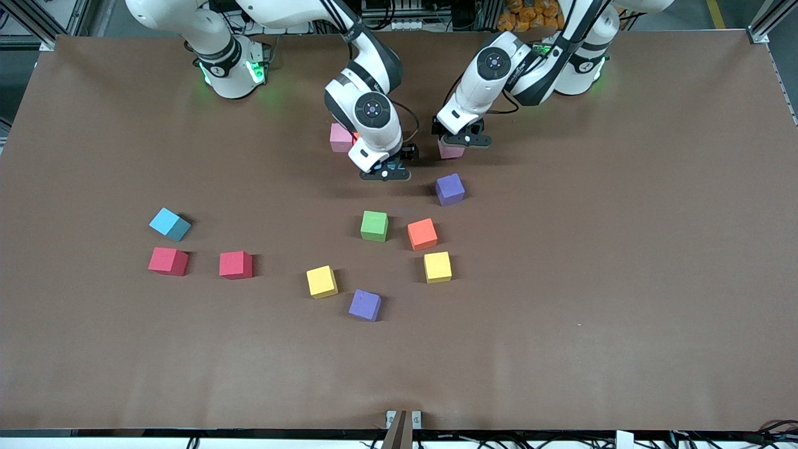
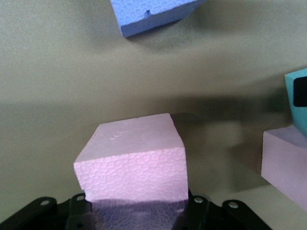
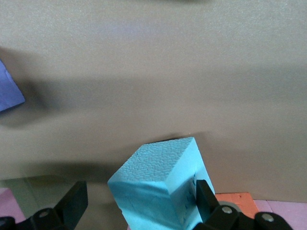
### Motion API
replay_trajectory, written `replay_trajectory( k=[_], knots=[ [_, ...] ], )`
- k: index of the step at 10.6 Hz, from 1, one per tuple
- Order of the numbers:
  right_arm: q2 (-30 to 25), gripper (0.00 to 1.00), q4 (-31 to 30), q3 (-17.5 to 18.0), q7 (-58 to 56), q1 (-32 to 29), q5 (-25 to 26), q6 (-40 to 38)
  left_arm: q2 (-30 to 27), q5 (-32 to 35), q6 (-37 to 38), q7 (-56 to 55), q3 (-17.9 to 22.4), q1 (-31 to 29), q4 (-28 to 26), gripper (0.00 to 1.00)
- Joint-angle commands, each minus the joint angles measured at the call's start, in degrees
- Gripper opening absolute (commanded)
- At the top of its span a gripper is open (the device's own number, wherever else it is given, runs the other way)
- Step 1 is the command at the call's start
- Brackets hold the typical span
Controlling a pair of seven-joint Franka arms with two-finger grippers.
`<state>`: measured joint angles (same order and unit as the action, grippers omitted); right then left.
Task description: Form number 2 with 11 blocks
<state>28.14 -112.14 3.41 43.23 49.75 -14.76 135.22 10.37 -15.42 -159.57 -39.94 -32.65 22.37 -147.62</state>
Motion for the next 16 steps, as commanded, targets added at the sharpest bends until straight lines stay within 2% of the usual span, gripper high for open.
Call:
replay_trajectory(
  k=[1, 11, 16],
  knots=[
    [-1.2, 1.0, -0.5, -0.1, 0.5, 0.1, -0.4, -0.5, -0.8, -0.8, 1.5, 1.3, -0.2, -0.2, 0.8, 0.0],
    [0.9, 1.0, -0.8, -0.1, 0.8, 1.4, 0.2, 2.8, 1.4, -0.8, 4.5, 2.3, -0.2, -1.8, 5.1, 0.0],
    [0.8, 1.0, -0.8, -0.2, 0.5, 1.8, 0.2, 3.4, 1.7, -0.8, 4.9, 2.4, -0.2, -2.2, 5.2, 0.0]
  ],
)
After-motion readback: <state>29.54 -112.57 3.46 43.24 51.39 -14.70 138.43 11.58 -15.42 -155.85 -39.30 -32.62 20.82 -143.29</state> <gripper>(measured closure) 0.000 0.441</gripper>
